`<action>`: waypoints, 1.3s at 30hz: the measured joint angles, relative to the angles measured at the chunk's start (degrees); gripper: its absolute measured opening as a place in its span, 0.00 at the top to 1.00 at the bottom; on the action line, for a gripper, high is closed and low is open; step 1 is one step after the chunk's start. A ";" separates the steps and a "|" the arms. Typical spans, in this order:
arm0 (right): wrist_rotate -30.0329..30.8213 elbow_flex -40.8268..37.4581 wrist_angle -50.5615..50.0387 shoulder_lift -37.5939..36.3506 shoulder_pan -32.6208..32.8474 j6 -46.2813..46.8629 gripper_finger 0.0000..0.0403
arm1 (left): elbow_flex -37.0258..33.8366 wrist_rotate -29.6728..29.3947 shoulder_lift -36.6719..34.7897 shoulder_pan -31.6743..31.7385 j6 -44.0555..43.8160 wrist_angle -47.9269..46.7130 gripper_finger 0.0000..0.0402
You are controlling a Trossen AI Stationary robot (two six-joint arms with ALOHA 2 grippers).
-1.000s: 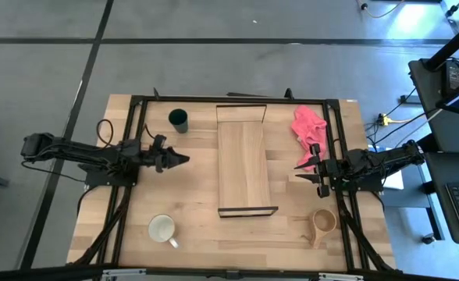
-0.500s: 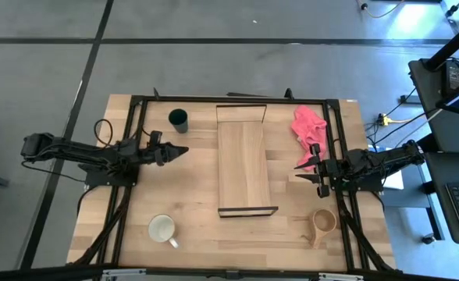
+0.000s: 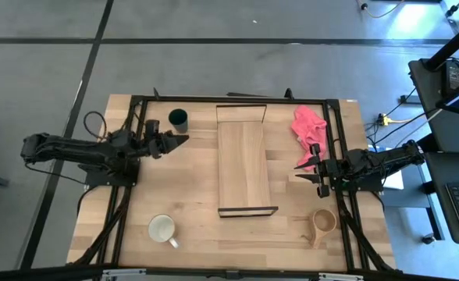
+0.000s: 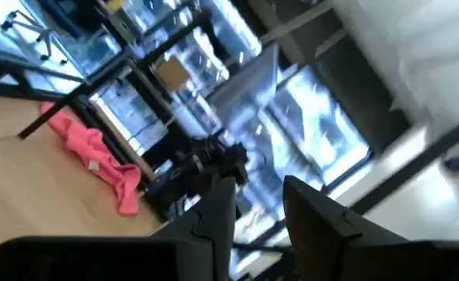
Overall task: Stack small to large cups/mugs on shelf
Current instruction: Put the orange mug on the shelf
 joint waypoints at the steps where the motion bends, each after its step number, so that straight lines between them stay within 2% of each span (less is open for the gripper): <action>1: 0.01 0.00 0.00 0.00 0.02 -0.01 0.73 | 3.66 1.60 0.00 0.31 1.82 -6.54 0.75; 4: 0.00 0.00 0.01 0.00 0.00 -0.01 0.73 | 16.76 4.37 1.30 0.76 8.27 -33.50 0.75; 8: 0.01 0.02 0.01 0.00 0.00 -0.01 0.73 | 33.28 3.41 7.27 -0.44 17.07 -68.92 0.75; 12: 0.01 0.00 0.01 0.00 0.00 -0.01 0.73 | 44.52 2.89 13.39 -3.49 18.47 -89.27 0.75; 14: 0.01 0.02 -0.01 0.02 0.00 -0.01 0.73 | 47.93 3.32 15.95 -6.22 16.48 -95.18 0.75; 19: 0.01 0.00 0.00 0.01 0.01 0.00 0.73 | 51.26 5.86 19.75 -15.72 6.40 -101.28 0.75; 23: 0.01 0.00 0.01 0.00 0.00 -0.01 0.73 | 51.26 5.86 22.97 -26.69 -4.09 -105.69 0.75; 29: 0.00 0.00 -0.01 0.00 0.01 -0.01 0.73 | 51.26 0.17 31.37 -42.96 -14.34 -105.81 0.75; 33: 0.01 0.00 0.00 0.00 0.02 0.00 0.73 | 51.26 -2.94 37.23 -48.31 -15.86 -105.83 0.75; 39: 0.01 0.00 -0.01 0.00 0.00 -0.01 0.73 | 51.26 -3.03 43.01 -50.44 -17.40 -104.28 0.73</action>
